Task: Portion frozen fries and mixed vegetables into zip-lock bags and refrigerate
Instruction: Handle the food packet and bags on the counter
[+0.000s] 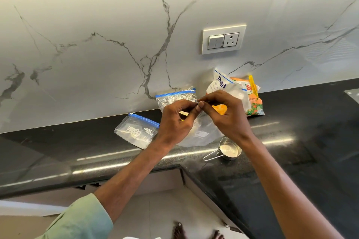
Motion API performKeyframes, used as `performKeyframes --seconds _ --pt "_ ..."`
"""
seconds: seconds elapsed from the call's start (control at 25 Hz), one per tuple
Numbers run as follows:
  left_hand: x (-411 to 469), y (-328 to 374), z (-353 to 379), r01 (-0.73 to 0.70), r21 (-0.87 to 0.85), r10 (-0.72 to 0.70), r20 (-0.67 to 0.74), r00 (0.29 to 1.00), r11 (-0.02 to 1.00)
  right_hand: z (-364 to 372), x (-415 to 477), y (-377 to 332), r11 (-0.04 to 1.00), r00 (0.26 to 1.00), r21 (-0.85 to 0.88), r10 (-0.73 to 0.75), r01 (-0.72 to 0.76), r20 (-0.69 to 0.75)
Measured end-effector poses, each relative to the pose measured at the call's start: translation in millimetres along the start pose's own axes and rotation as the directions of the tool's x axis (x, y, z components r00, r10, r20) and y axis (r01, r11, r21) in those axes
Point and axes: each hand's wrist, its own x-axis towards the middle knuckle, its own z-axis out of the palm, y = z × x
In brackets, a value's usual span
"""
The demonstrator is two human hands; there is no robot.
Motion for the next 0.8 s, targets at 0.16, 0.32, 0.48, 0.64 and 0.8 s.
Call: performKeyframes --seconds 0.16,0.32,0.48,0.64,0.8 --pt "1.7 1.9 1.4 -0.051 0.075 0.053 -0.025 0.998 0.996 -0.3 3.9 7.8 0.984 0.992 0.136 0.112 -0.119 0.062" --pt "8.4 0.3 4.8 -0.04 0.09 0.05 -0.112 0.992 0.995 1.6 6.9 11.6 0.975 0.981 0.134 0.162 -0.175 0.107" --pt "8.4 1.3 6.7 -0.056 0.064 0.064 -0.149 0.987 0.996 -2.0 5.0 14.1 0.978 0.974 0.128 0.143 -0.167 0.178" --pt "21.2 -5.9 -11.5 0.012 -0.102 -0.049 -0.371 0.927 0.995 -19.3 -1.5 28.8 0.985 0.976 0.042 0.159 -0.167 0.151" --pt "24.9 -18.5 -21.5 0.044 -0.078 -0.077 -0.492 0.867 0.996 -39.6 -13.2 41.1 0.979 0.973 -0.032 0.204 -0.202 0.105"
